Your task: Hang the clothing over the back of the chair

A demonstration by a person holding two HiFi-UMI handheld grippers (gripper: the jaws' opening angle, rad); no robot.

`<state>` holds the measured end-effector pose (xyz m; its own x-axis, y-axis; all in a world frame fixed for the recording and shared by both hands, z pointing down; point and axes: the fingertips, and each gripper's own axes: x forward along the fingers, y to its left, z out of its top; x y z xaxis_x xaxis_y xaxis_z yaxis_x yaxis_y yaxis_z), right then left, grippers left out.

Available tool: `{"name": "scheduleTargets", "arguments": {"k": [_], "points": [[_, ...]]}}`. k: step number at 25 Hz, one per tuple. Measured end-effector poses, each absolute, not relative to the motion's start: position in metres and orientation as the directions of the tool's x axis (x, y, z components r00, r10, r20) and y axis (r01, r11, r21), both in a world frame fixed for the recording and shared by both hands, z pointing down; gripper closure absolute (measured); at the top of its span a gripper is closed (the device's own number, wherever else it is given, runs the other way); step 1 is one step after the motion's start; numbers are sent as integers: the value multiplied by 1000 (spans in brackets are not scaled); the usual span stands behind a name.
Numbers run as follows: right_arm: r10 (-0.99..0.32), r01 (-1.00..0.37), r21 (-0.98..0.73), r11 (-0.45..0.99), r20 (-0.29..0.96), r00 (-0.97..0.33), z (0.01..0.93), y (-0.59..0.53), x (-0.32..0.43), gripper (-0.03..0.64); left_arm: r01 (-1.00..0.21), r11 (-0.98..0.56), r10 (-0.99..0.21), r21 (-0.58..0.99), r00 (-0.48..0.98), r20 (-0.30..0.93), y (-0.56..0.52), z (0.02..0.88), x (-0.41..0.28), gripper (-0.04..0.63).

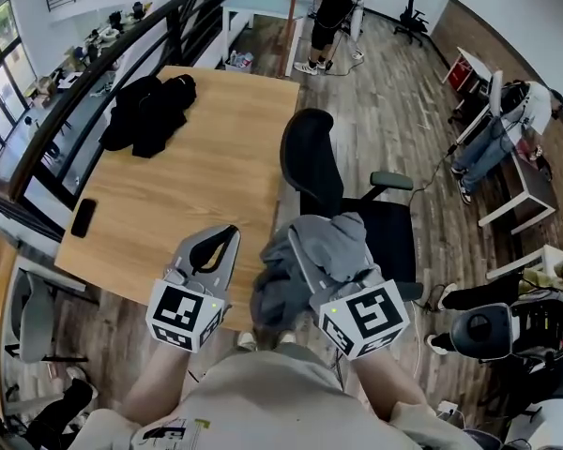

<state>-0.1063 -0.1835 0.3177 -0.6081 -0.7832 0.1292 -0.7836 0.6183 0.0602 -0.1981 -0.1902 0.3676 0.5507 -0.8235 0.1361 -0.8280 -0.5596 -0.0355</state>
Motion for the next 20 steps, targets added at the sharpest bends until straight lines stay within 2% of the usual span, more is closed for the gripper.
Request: {"name": "scheduleTargets", "arguments": {"k": [11, 20], "points": [[-744, -746, 54, 664, 151, -651, 317, -211, -94, 514, -862, -506, -857, -36, 498, 130, -208, 361, -190, 595], [-702, -699, 78, 711, 133, -699, 308, -256, -114, 514, -871, -480, -876, -103, 469, 108, -252, 340, -193, 595]]}}
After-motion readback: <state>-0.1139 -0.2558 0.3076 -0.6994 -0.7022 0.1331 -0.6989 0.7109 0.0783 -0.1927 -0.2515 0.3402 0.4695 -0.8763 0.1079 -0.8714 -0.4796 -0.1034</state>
